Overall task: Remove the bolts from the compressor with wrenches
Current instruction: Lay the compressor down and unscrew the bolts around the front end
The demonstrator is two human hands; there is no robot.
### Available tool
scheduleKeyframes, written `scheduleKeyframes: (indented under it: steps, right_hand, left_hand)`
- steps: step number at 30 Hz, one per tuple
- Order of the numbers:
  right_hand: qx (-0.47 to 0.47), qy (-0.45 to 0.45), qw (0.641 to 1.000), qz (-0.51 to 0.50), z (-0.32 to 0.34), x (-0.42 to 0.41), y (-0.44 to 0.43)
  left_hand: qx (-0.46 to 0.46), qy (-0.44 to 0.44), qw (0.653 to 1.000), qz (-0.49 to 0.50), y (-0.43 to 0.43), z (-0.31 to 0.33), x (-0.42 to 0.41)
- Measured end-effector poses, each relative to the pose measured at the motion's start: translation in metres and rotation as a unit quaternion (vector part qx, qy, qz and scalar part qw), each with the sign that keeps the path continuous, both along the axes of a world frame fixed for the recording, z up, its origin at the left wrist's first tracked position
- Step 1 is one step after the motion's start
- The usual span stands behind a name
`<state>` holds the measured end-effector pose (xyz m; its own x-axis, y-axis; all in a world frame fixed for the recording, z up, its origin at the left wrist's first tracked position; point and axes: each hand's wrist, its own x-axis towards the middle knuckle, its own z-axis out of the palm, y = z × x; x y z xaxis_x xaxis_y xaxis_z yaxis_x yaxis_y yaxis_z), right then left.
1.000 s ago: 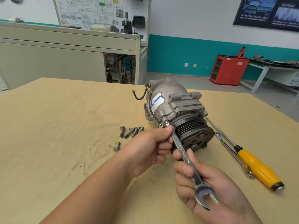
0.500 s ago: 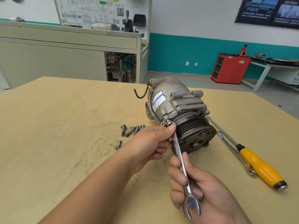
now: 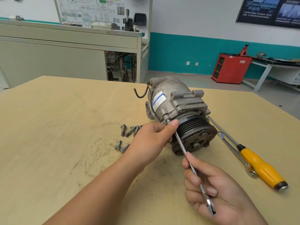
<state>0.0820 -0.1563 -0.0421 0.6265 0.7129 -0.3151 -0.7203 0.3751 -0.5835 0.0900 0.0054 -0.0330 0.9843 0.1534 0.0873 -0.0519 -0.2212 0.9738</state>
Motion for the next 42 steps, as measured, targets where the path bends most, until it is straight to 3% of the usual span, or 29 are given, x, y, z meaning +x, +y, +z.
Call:
scheduleKeyframes:
  steps: [5, 14, 24, 31, 42]
  right_hand:
    - [-0.063, -0.016, 0.998, -0.002, 0.003, 0.005, -0.004]
    - [0.115, 0.072, 0.983, 0.123, 0.016, 0.012, -0.010]
    - [0.161, 0.087, 0.981, 0.058, 0.012, 0.007, -0.002]
    - [0.148, 0.086, 0.985, 0.022, 0.021, 0.005, 0.003]
    - [0.171, 0.082, 0.982, 0.003, 0.018, -0.001, -0.004]
  left_hand:
    - [-0.025, 0.012, 1.000, -0.013, -0.005, -0.001, 0.002]
    - [-0.163, 0.039, 0.983, -0.076, -0.008, -0.001, 0.002]
    - [-0.201, 0.059, 0.973, -0.100, -0.004, 0.000, 0.001]
    - [-0.162, 0.084, 0.981, -0.071, -0.004, 0.004, 0.002]
    - [-0.051, 0.041, 0.998, -0.019, -0.003, -0.002, 0.002]
